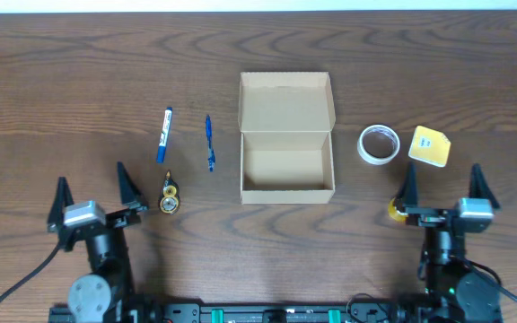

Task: Pack container
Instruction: 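Raise both arms and move the right gripper toward the white tape roll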

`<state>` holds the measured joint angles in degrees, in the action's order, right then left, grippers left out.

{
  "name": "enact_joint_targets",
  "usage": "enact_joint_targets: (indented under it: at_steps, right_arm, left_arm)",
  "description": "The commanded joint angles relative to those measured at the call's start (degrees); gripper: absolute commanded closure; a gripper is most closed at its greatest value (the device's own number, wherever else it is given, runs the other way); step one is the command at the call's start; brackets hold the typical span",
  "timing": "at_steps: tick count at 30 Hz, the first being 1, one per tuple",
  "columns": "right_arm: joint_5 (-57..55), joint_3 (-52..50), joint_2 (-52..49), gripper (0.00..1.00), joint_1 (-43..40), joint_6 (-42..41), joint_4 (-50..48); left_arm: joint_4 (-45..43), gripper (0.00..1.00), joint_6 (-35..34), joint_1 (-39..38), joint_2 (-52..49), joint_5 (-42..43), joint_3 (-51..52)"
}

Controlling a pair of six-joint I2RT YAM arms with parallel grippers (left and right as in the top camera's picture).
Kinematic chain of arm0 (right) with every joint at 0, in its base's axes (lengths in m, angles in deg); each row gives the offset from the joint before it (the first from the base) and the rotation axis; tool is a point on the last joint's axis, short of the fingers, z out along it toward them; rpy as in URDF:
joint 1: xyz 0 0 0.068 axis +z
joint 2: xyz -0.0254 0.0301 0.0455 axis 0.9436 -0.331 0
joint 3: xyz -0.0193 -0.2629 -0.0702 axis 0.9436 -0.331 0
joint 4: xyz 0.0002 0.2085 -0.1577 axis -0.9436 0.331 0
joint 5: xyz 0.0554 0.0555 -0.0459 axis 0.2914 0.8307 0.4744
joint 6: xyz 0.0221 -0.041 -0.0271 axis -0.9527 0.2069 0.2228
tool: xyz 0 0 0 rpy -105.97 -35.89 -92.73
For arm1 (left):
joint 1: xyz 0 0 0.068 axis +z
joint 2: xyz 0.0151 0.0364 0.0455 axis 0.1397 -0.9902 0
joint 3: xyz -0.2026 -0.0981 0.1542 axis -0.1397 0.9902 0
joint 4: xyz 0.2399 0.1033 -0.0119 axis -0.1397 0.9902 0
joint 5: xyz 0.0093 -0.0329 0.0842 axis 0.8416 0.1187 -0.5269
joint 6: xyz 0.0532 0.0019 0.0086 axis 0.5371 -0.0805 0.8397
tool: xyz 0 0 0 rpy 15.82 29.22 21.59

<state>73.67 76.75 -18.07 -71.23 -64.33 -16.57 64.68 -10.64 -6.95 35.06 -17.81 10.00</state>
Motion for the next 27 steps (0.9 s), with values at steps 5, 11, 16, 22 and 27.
enact_joint_targets:
  at_steps: [5,11,16,22,27]
  right_arm:
    - [-1.33,18.53,-10.95,0.01,-0.22,2.19,6.62]
    - [-1.31,38.49,-25.94,0.01,-0.22,3.65,25.31]
    - [-1.7,54.31,-36.46,0.01,-0.22,7.41,41.03]
    - [-3.28,67.49,-45.27,0.01,-0.22,9.27,59.34]
    - [0.59,71.21,-47.01,0.01,-0.22,9.27,70.29]
  left_arm:
    - [5.9,0.05,-0.24,0.28,-4.96,1.55,-13.46]
    - [22.12,0.05,-1.81,0.28,-20.22,9.51,-28.13]
    - [35.19,0.05,-2.62,0.28,-36.3,17.16,-44.81]
    - [54.99,0.05,-2.64,0.28,-53.64,22.53,-65.9]
    - [62.29,0.05,-2.64,0.28,-58.73,26.21,-75.58]
